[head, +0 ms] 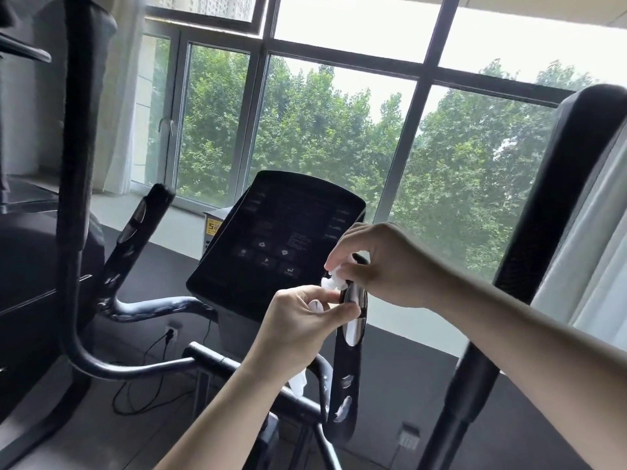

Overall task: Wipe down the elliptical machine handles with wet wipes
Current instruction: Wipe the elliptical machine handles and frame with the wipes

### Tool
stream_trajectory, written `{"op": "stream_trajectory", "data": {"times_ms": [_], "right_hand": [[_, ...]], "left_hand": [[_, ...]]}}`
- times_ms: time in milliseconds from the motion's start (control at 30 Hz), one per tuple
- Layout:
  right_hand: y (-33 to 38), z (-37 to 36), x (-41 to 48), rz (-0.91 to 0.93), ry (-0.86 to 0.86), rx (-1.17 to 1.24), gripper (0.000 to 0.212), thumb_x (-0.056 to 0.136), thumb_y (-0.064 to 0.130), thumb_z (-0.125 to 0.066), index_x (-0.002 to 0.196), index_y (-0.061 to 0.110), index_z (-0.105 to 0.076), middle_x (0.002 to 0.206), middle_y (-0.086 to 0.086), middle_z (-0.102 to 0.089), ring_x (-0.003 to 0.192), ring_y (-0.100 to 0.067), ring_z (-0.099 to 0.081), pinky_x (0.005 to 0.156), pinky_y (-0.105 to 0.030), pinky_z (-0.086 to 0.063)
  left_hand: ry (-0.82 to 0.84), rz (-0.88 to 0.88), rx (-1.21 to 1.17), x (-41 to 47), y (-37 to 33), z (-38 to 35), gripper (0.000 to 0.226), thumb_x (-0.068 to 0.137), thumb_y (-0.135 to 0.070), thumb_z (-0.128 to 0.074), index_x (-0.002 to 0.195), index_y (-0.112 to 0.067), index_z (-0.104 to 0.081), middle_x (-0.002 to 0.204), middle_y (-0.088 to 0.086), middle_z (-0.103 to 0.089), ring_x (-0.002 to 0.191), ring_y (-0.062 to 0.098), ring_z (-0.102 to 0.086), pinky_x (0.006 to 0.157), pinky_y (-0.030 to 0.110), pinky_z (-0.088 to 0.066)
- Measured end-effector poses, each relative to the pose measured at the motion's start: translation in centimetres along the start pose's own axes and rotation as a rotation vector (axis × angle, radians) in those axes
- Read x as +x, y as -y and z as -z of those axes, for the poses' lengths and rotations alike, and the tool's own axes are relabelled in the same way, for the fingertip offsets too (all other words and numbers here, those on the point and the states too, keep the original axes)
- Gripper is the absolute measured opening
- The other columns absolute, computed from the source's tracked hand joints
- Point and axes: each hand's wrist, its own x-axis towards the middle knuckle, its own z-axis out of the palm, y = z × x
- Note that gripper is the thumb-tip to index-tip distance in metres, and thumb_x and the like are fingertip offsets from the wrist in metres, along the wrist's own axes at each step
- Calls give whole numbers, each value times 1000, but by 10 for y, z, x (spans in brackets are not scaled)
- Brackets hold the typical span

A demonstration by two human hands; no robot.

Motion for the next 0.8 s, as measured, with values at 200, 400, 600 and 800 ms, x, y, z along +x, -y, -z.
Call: {"op": "stream_trajectory", "data": {"times_ms": [200, 400, 600, 800], "right_hand": [[-1, -4, 0, -24, -110, 30, 20, 91, 4, -72, 89, 23, -81, 83, 18, -73, 84, 3, -69, 77, -16, -53], [-2, -7, -4, -95, -201, 94, 21, 92, 3, -70, 93, 20, -82, 83, 12, -78, 81, 3, -72, 78, -15, -54], [-18, 14, -7, -227, -402, -33, 30, 93, -1, -68, 91, 26, -79, 88, 15, -75, 81, 15, -64, 85, -17, -55], [1, -5, -9, 9, -324, 77, 17, 90, 5, -76, 94, 21, -81, 91, 15, -74, 93, -6, -66, 83, -25, -50]], "left_hand": [[-11, 7, 16, 0, 2, 0, 24, 75, -44, -88, 90, -28, -79, 60, 19, -57, 58, 19, -39, 59, 34, -29], [-14, 19, 55, -1, 2, 1, 22, 80, -34, -87, 89, -17, -77, 41, -7, -35, 40, 6, -24, 43, 19, -22], [13, -14, 96, -4, -1, 2, 25, 83, -31, -85, 96, -12, -76, 39, -15, -47, 36, 2, -30, 43, 14, -30], [-54, -3, 71, -3, 2, 0, 23, 81, -31, -87, 92, -13, -77, 43, -13, -37, 39, 6, -23, 42, 18, -22]]}}
